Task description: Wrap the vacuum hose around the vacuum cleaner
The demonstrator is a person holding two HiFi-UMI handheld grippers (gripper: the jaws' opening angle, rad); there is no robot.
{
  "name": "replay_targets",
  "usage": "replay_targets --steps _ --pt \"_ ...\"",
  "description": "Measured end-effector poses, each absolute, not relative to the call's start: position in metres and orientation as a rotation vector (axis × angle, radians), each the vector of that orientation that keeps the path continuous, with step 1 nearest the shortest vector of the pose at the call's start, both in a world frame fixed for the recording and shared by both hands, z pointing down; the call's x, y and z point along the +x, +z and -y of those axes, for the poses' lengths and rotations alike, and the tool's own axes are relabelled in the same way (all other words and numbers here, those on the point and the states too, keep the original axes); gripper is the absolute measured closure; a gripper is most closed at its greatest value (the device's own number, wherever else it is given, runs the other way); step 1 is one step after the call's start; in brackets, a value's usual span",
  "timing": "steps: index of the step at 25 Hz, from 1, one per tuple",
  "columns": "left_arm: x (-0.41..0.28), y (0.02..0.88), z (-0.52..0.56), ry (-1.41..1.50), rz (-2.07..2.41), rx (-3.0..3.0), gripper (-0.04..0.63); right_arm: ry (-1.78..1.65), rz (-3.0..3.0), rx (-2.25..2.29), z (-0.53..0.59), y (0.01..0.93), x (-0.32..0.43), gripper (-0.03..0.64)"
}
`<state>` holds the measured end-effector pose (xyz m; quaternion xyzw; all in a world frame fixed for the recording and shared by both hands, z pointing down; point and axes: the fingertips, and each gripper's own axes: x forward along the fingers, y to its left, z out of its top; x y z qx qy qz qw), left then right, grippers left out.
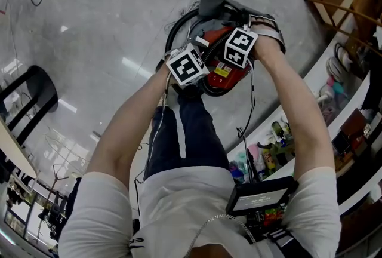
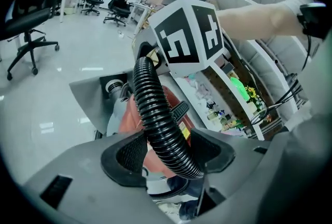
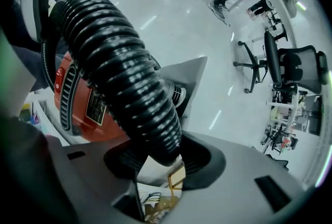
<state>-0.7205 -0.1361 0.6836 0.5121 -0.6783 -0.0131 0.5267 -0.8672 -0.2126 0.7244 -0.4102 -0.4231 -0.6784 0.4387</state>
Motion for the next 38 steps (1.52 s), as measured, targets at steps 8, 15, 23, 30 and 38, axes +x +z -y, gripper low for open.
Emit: replay_targets --steps 8,15,23,30,38 --pt "-0.730 0.706 0.109 -0.101 1.654 1.097 0.337 -1.707 1.051 -1.052 0.190 0.744 -0.878 0.439" --pt "-0.734 0.723 0.099 -0.160 1.658 1.010 0.360 -1.758 1.054 -1.075 0.180 0.764 -0.888 0.437" --pt "-0.741 0.735 0.097 -0.177 1.670 0.968 0.360 -1.751 1.107 -1.118 0.169 0.778 -0.898 0.436" --pt "-0.742 0.737 0.095 -0.216 1.663 0.973 0.359 -1.646 1.222 -1.192 0.164 0.777 -0.900 0.428" --pt "-0.739 0.733 0.102 -0.269 1.652 0.986 0.350 -1.614 1.315 -1.259 0.172 0.770 -0.902 0.382"
